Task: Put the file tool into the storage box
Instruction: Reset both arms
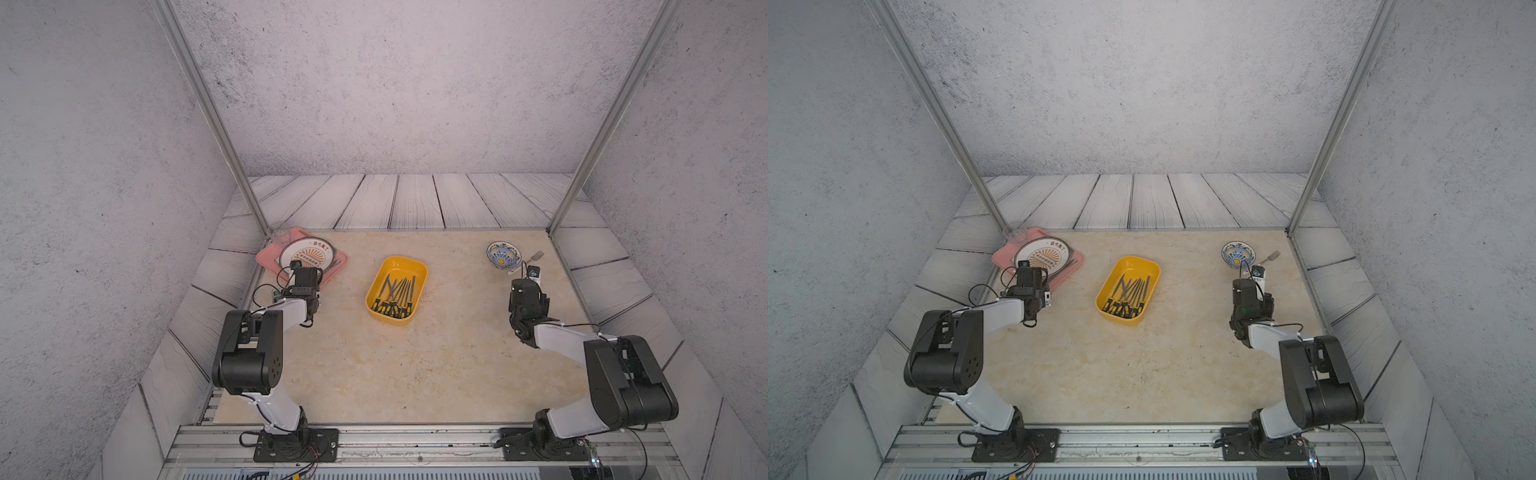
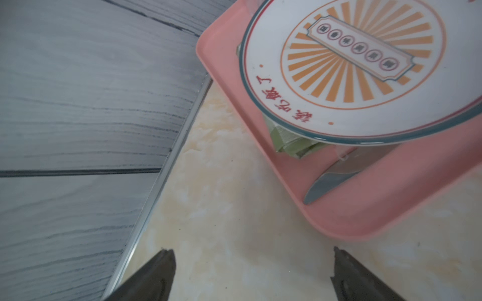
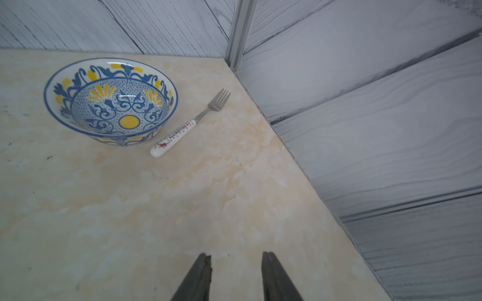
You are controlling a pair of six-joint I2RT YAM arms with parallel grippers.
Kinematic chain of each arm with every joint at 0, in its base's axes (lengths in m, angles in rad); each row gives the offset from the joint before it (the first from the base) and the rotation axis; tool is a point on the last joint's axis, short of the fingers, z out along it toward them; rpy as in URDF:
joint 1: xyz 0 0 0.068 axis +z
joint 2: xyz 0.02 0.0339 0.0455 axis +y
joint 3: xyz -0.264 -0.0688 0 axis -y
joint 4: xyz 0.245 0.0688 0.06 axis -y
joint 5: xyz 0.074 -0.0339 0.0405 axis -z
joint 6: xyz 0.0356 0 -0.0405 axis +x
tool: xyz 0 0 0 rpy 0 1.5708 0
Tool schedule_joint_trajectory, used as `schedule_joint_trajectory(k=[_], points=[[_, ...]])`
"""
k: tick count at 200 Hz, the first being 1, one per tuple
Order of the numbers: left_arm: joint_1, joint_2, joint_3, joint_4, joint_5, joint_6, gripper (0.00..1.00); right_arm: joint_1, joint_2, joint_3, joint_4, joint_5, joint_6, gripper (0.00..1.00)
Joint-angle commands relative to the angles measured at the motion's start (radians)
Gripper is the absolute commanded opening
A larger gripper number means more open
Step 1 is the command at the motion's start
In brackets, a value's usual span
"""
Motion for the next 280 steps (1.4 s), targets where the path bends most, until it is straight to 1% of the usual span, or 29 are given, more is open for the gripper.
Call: schedule_joint_trajectory(k=[1, 8, 11, 19, 23, 27, 28, 30, 32, 44, 49, 53, 63, 72, 87, 96, 104, 114, 119, 126, 136, 150, 158, 166, 171, 185, 201, 280], points=[[0.007, -0.046, -0.021, 0.096, 0.134, 0.032, 0.98, -0.049, 0.043, -0.121, 0.341, -0.224, -0.04, 0.39], [0.016, -0.055, -0.031, 0.107, 0.162, 0.033, 0.98, -0.051, 0.032, -0.127, 0.302, -0.292, -0.057, 0.41], [0.019, -0.058, -0.037, 0.111, 0.173, 0.032, 0.98, -0.053, 0.032, -0.13, 0.281, -0.321, -0.062, 0.44], [0.028, -0.07, -0.052, 0.131, 0.201, 0.033, 0.99, -0.053, 0.066, -0.17, 0.417, -0.394, -0.111, 0.53], [0.029, -0.076, -0.062, 0.141, 0.209, 0.034, 0.98, -0.052, 0.079, -0.186, 0.473, -0.427, -0.13, 0.64], [0.03, -0.084, -0.074, 0.154, 0.214, 0.037, 0.98, -0.053, 0.089, -0.192, 0.504, -0.448, -0.14, 0.9], [0.03, -0.086, -0.078, 0.158, 0.215, 0.037, 0.98, -0.053, 0.09, -0.192, 0.508, -0.453, -0.142, 0.95], [0.03, -0.09, -0.085, 0.166, 0.218, 0.039, 0.98, -0.053, 0.091, -0.19, 0.504, -0.458, -0.145, 0.99], [0.03, -0.095, -0.092, 0.176, 0.221, 0.041, 0.99, -0.053, 0.089, -0.185, 0.495, -0.461, -0.145, 0.99], [0.03, -0.119, -0.137, 0.234, 0.233, 0.049, 0.98, -0.056, 0.057, -0.126, 0.328, -0.454, -0.124, 1.0], [0.029, -0.125, -0.15, 0.254, 0.236, 0.05, 0.98, -0.066, 0.044, -0.11, 0.264, -0.474, -0.116, 1.0], [0.029, -0.128, -0.156, 0.265, 0.237, 0.052, 0.98, -0.077, 0.051, -0.113, 0.28, -0.49, -0.112, 1.0], [0.025, -0.134, -0.169, 0.28, 0.234, 0.056, 0.98, -0.083, 0.065, -0.114, 0.311, -0.482, -0.102, 1.0], [0.022, -0.142, -0.186, 0.301, 0.233, 0.06, 0.98, -0.083, 0.053, -0.105, 0.269, -0.484, -0.101, 1.0], [0.011, -0.167, -0.252, 0.394, 0.233, 0.072, 0.98, -0.084, 0.056, -0.107, 0.283, -0.484, -0.102, 1.0], [0.011, -0.185, -0.31, 0.48, 0.231, 0.066, 0.98, -0.083, 0.05, -0.103, 0.258, -0.487, -0.101, 1.0], [0.01, -0.19, -0.385, 0.576, 0.212, 0.055, 0.98, -0.083, 0.054, -0.105, 0.273, -0.487, -0.102, 1.0], [0.005, -0.127, -0.492, 0.888, 0.206, 0.08, 0.98, -0.085, 0.051, -0.103, 0.262, -0.487, -0.101, 1.0], [0.001, -0.123, -0.513, 0.945, 0.212, 0.089, 0.98, -0.085, 0.052, -0.103, 0.264, -0.489, -0.101, 1.0], [-0.003, -0.152, -0.507, 0.892, 0.219, 0.092, 0.99, -0.085, 0.053, -0.103, 0.268, -0.489, -0.102, 1.0], [-0.003, -0.193, -0.466, 0.737, 0.237, 0.085, 0.98, -0.085, 0.053, -0.103, 0.263, -0.489, -0.1, 1.0], [-0.002, -0.128, -0.414, 0.748, 0.219, 0.09, 0.98, -0.086, 0.053, -0.102, 0.263, -0.49, -0.101, 1.0], [0.007, -0.136, -0.417, 0.74, 0.241, 0.083, 0.98, -0.086, 0.053, -0.102, 0.263, -0.491, -0.102, 1.0], [0.005, -0.157, -0.4, 0.679, 0.22, 0.074, 0.99, -0.087, 0.052, -0.103, 0.264, -0.492, -0.1, 1.0], [0.006, -0.167, -0.388, 0.626, 0.226, 0.069, 0.98, -0.088, 0.053, -0.103, 0.263, -0.493, -0.1, 1.0], [0.006, -0.154, -0.403, 0.681, 0.22, 0.074, 0.98, -0.088, 0.053, -0.103, 0.263, -0.495, -0.1, 1.0], [0.006, -0.165, -0.394, 0.641, 0.221, 0.071, 0.98, -0.089, 0.053, -0.102, 0.261, -0.498, -0.099, 1.0], [0.003, -0.159, -0.392, 0.648, 0.215, 0.074, 0.98, -0.096, 0.051, -0.099, 0.257, -0.51, -0.097, 1.0]])
